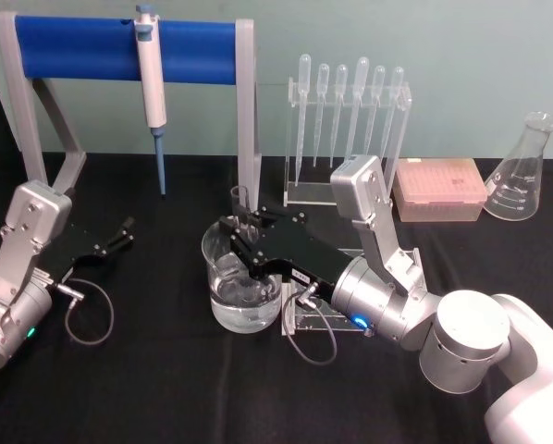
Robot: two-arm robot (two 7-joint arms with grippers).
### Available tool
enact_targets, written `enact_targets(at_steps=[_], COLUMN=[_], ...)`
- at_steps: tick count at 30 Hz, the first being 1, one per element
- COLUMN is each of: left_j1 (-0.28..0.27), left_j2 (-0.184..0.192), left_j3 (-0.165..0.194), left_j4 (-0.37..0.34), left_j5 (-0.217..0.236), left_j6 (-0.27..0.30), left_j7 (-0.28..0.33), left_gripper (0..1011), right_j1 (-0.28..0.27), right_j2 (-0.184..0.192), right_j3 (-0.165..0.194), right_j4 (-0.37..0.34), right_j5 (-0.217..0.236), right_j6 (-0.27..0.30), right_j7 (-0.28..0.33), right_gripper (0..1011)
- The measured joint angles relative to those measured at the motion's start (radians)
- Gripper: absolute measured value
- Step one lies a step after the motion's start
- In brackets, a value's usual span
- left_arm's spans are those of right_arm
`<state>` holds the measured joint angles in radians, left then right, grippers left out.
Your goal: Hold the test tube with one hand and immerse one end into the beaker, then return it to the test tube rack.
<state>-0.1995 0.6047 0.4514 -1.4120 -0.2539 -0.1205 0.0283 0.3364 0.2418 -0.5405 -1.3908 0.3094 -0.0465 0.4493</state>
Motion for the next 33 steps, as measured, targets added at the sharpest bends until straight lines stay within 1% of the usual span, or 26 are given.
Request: enact_targets(at_steps=[33], left_j1=[0.0], left_j2=[0.0], left_j3=[0.0], left_j4=[0.0], left_j5=[0.0], left_j6=[0.0], left_j7=[0.0], left_gripper=[1000], right_j1=[0.0], right_j2=[0.0], right_j3=[0.0], right_j4=[0.0], right_j5=[0.0], right_j6=[0.0], right_j7=[0.0], right_gripper=[226])
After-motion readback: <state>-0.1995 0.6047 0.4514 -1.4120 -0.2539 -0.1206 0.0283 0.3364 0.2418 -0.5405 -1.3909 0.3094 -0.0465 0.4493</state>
